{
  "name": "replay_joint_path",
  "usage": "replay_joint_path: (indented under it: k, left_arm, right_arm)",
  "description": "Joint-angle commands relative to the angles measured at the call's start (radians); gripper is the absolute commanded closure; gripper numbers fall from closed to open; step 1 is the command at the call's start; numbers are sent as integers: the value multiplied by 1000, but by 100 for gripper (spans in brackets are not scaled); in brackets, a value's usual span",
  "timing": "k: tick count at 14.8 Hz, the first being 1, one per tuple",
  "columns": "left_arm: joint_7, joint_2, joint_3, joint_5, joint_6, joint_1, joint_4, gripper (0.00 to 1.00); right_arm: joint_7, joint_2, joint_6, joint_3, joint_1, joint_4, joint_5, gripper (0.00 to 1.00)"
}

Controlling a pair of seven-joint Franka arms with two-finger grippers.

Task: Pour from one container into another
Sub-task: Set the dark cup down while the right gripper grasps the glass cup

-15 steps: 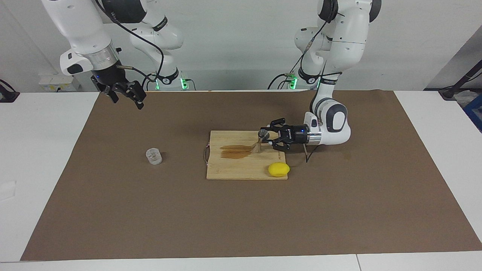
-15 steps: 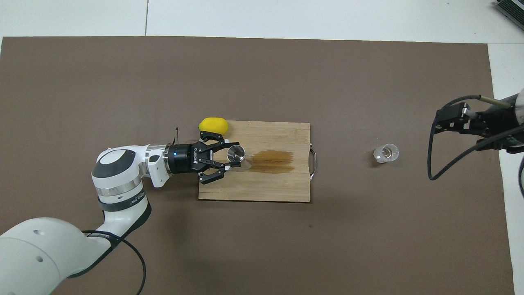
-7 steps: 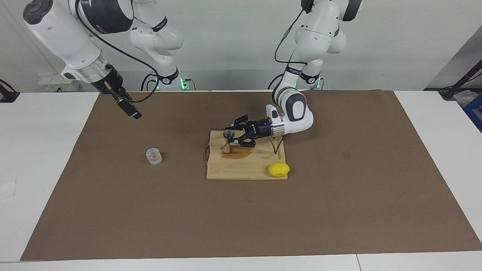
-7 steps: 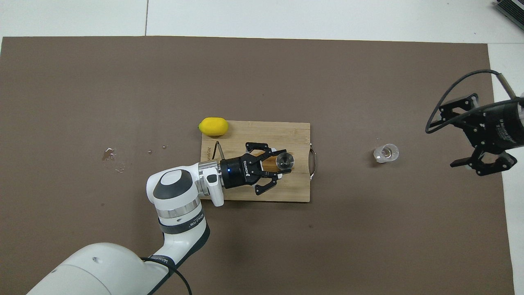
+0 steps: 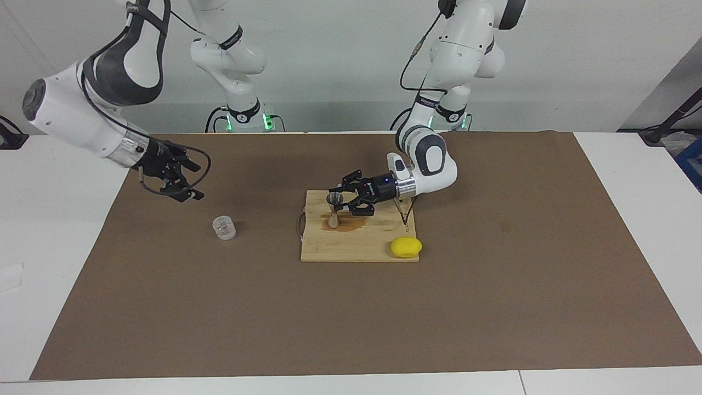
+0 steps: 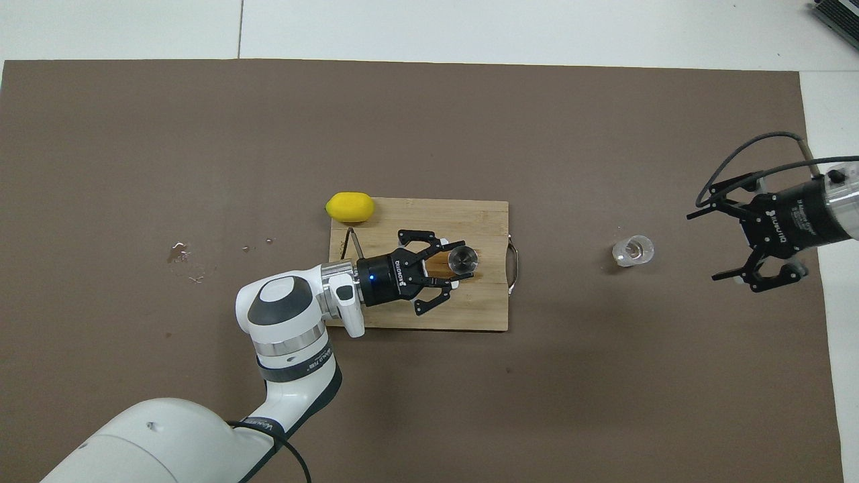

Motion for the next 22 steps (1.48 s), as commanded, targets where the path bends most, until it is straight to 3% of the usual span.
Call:
replay_joint_path:
  k: [1,3,4,5,6,11,14,22]
  left_arm:
    - [28,-36,8,-19,32,-11,-25,69]
    - [28,-36,8,-19,42,-11,-28,67]
    - [26,-35,8,-19,54,-11,-28,51]
    - [22,-35,6,-19,56,-11,-30,12]
    - [22,-35,6,-19,56,-11,-31,0]
    - [17,-44,8,-17,33,10,-44,0]
    - [14,-91,11,3,-10,50,-106,0]
    - [0,-208,15,422,-131,321,-205,0]
  right_arm:
    - [-9,65,67,10,-10,-21,30,5]
    - [-29,88,132,10,-8,-58,30,5]
    - [-36,103,155,10,-8,-61,28,5]
    - [-49,117,158,9,-16,-59,27,5]
    - [-68,135,158,10,-25,-56,25,5]
    - [-159,252,161,12,-63,-15,24,5]
    - [-168,296,155,15,-65,-12,45,5]
    - [-204,287,164,16,-40,-68,139,5]
